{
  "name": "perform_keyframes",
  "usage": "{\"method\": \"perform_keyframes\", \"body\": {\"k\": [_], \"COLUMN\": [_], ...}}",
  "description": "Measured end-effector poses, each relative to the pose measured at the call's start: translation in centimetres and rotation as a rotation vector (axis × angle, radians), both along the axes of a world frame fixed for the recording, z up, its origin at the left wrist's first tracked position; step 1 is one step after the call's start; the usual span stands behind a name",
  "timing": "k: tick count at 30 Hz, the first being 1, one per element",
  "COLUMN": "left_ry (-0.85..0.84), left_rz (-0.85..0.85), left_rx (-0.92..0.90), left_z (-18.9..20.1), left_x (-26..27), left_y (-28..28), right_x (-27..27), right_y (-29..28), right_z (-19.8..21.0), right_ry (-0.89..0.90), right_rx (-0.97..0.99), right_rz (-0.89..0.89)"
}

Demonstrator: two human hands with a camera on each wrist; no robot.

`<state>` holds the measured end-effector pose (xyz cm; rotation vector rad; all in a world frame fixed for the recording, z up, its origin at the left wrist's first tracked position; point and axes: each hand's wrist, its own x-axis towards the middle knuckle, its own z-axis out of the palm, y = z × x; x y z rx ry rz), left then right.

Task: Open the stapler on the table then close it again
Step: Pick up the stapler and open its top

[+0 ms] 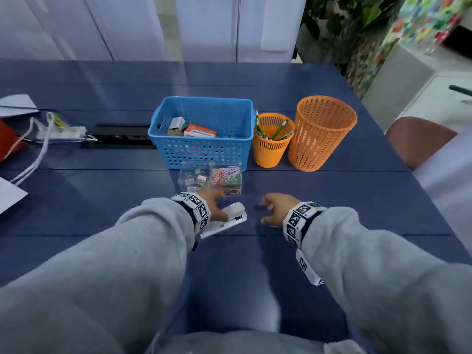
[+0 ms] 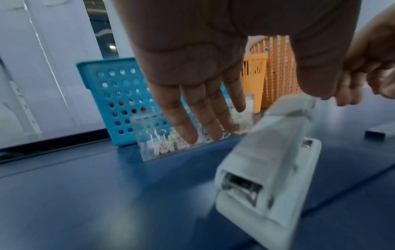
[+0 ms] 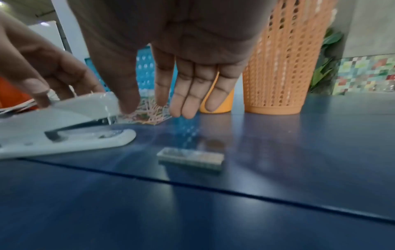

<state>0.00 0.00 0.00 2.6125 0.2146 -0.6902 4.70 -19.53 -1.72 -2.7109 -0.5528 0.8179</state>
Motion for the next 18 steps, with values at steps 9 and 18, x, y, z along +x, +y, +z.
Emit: {"method": "perform_keyframes", "body": {"k": [9,18], "left_ry": [0.029,-0.195], "left_rz": [-0.079,0.086], "left_rx": [0.011,-0.217], "left_z": [-3.0,0.4], "left_x": [0.5,-0.2], "left_y": [-0.9,0.6], "right_x": [0.5,1.1], "right_y": [4.2,3.4], "right_z": [-2.8,-3.6], "right_ry": [0.061,0.015], "right_rx": [-0.026,0.025], "right_rz": [0.124,0.076]}}
